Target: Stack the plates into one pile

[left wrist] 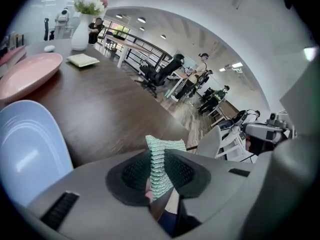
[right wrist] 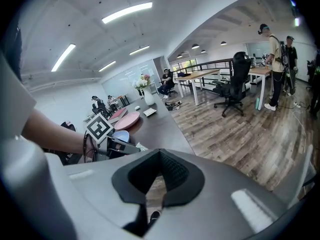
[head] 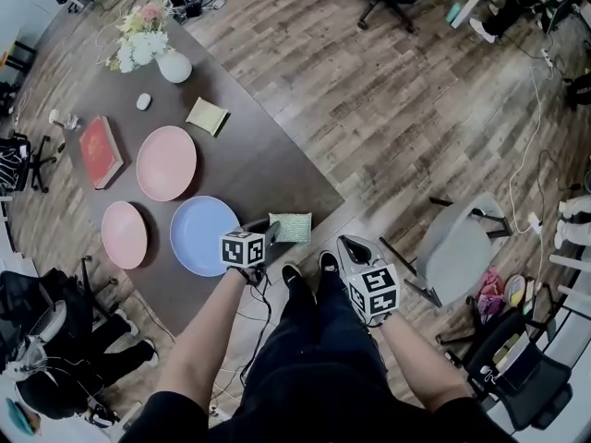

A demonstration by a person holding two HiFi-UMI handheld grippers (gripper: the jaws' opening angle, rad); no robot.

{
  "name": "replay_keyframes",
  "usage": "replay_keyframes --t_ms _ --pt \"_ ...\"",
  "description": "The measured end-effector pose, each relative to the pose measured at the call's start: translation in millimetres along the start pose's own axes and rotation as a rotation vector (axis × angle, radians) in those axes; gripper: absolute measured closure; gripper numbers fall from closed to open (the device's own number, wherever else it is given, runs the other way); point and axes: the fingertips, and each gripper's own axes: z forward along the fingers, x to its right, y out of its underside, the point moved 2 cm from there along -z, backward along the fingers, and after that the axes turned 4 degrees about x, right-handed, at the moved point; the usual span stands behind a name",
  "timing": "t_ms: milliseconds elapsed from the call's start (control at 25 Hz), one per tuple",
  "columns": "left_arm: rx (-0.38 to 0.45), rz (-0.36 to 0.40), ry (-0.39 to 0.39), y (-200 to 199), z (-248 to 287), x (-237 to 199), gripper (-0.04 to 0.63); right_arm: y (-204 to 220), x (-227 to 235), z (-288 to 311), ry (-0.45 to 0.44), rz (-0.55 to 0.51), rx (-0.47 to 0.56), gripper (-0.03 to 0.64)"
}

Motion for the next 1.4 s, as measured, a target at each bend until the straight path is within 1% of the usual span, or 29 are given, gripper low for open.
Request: replay_keyframes --t_ms 160,320,440,600,640,680,840,920,1000,1120,1280,1400 --pt "0.063 0.003 0.029 -6 -11 5 0.515 -7 -4 3 -0.013 -0.005 0.013 0.609" --pt "0.118 -0.001 0.041 -14 -28 15 0.515 -16 -6 1 -0.036 0.008 0.033 0.609" --pt "0.169 0.002 0.053 -26 -47 28 0.515 -30 -12 -2 -0.074 0.012 0.061 0.609" --pt "0.245 0.023 0.057 -44 -78 42 0.515 -55 -28 -2 -0.150 0.004 0.095 0.606" --pt "0.262 0.027 0.058 -47 -86 45 0.515 -60 -35 -3 -0.175 0.003 0.099 0.581" --pt "0.278 0.030 0.058 -50 -95 48 0.515 -65 -41 -4 -0.200 0.004 0.102 0.518" --pt "0.339 0.039 0.056 -60 -131 60 0.515 -83 -64 -8 -0.269 -0.017 0.110 0.500" --pt "0.356 0.038 0.056 -64 -147 64 0.515 -92 -75 -11 -0.307 -0.062 0.118 0.483" --pt "0.365 0.016 0.061 -65 -162 68 0.515 -101 -87 -16 -0.345 -0.163 0.136 0.472" --pt "0.373 -0.041 0.074 -67 -186 73 0.515 -112 -102 -25 -0.407 -0.311 0.159 0.468" --pt "0.376 -0.109 0.078 -70 -213 78 0.515 -123 -117 -36 -0.469 -0.416 0.184 0.468" --pt "0.379 -0.141 0.086 -74 -229 81 0.515 -131 -133 -41 -0.512 -0.524 0.209 0.468"
